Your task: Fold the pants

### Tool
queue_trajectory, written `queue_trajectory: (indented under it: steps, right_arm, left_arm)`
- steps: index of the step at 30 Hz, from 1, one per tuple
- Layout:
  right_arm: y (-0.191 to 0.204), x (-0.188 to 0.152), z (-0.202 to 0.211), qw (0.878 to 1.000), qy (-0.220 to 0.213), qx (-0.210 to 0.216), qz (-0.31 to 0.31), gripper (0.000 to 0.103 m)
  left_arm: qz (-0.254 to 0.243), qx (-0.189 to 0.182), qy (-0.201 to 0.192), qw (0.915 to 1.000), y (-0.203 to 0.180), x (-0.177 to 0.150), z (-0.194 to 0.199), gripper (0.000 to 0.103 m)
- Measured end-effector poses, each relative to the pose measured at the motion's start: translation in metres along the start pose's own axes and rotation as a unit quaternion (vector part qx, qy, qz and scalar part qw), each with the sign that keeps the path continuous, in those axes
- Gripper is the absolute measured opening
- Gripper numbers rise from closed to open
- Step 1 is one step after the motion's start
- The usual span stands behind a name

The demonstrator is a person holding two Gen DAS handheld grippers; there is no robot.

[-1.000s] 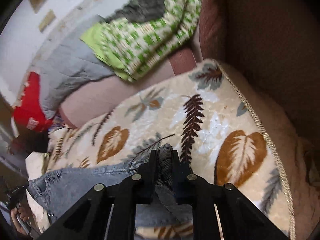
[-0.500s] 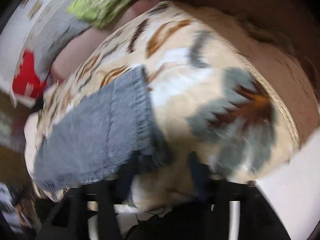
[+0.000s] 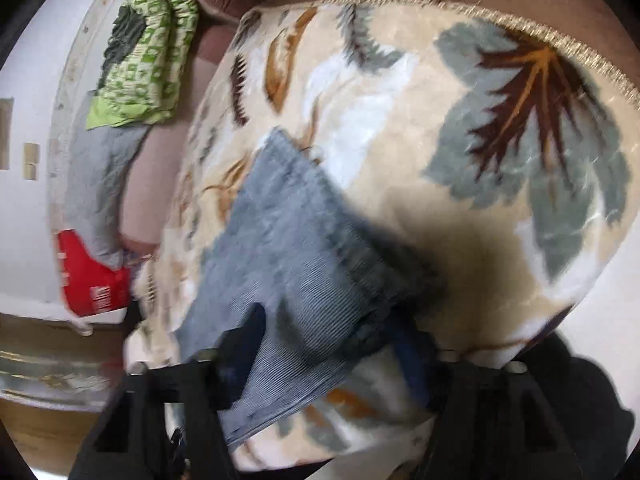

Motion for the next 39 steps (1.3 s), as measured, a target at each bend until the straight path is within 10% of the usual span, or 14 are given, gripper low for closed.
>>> queue_trajectory:
  steps: [2, 5, 7, 8, 10, 14, 18, 24, 31, 39]
  right_arm:
    - [-0.006, -0.003, 0.002, 0.999, 0.003, -0.045, 0.029, 0.021]
    - [0.002, -0.003, 0.006, 0.988, 0.005, -0.119, 0.103, 0.021]
    - [0.008, -0.006, 0.001, 0.977, 0.035, -0.158, 0.135, 0.034]
    - [0.009, -0.006, 0.003, 0.972, 0.036, -0.18, 0.148, 0.061]
    - [0.017, -0.003, 0.016, 0.963, 0.005, -0.206, 0.174, 0.071]
    - [0.057, 0.005, 0.046, 0.972, -0.065, -0.138, 0.18, 0.072]
    - [0.086, 0.009, 0.01, 0.984, -0.019, -0.013, 0.178, 0.077]
    - [0.03, 0.003, -0.041, 0.991, 0.034, -0.045, 0.117, 0.075]
    - [0.119, -0.003, -0.046, 0.976, 0.029, -0.037, 0.211, 0.075]
    - [0.26, -0.092, -0.195, 0.926, 0.205, 0.086, 0.303, 0.075]
  left_arm:
    - [-0.02, 0.013, -0.016, 0.9996, -0.004, 0.0, 0.008, 0.056]
    - [0.002, -0.005, 0.0, 1.0, 0.003, 0.008, 0.014, 0.056]
    - [0.019, -0.015, -0.006, 0.9997, 0.007, 0.016, 0.019, 0.056]
    - [0.019, -0.014, -0.018, 0.9996, 0.006, 0.02, 0.025, 0.056]
    - [0.009, -0.017, -0.048, 0.9987, 0.0, 0.026, 0.036, 0.057]
    - [-0.015, -0.021, -0.057, 0.998, -0.018, 0.028, 0.037, 0.058]
    - [-0.021, -0.024, -0.05, 0.9983, -0.033, 0.028, 0.038, 0.058]
    - [-0.023, -0.028, -0.077, 0.9964, -0.042, 0.034, 0.058, 0.066]
    - [-0.102, 0.065, -0.049, 0.9915, -0.047, 0.006, -0.007, 0.077]
    - [-0.111, 0.064, -0.065, 0.9896, -0.046, 0.006, -0.005, 0.077]
Point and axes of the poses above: each gripper's, at about its wrist camera, not at the fingertips, and z roughly against the way its jaws point, y to its left, x to its top, the point moved 7 cm from there along -z, roughly the way its jaws point, and after that the axes turned 13 degrees about x, right-handed, at the moved point
